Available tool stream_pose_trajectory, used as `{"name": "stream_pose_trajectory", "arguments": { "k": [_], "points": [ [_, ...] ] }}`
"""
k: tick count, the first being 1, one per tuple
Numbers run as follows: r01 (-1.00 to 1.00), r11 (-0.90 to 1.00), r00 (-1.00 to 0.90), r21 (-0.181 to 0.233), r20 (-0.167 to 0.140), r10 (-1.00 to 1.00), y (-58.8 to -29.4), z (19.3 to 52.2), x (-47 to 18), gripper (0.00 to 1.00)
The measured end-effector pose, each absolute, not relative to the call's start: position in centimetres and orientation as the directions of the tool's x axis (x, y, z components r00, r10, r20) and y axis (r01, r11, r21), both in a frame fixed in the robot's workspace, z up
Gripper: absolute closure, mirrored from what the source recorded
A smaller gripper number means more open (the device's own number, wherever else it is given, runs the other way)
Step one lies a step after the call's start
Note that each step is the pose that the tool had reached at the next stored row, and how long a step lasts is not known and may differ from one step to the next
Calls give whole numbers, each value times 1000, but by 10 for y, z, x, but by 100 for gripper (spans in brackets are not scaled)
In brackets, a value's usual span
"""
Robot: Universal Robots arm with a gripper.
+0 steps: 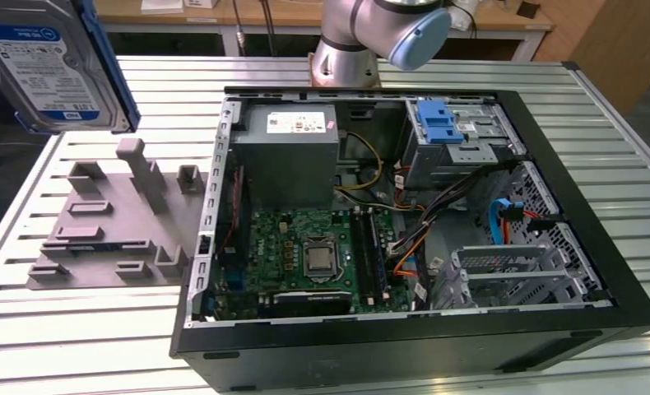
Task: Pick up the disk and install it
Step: 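Pick up the disk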
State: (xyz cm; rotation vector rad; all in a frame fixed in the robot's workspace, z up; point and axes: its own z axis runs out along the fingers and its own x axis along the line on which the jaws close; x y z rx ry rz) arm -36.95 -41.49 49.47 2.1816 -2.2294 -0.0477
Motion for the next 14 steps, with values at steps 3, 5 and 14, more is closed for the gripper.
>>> {"name": "stream_pose_trajectory", "arguments": {
  "k": [3, 5, 14],
  "points": [
    [-999, 22, -22, 38, -6, -1000, -416, 495, -364, 64],
    [-999, 22, -22, 39, -6, -1000, -416, 495, -361, 64],
    [-999, 21, -22, 40, -6, -1000, -418, 495, -358, 64]
  ]
}}
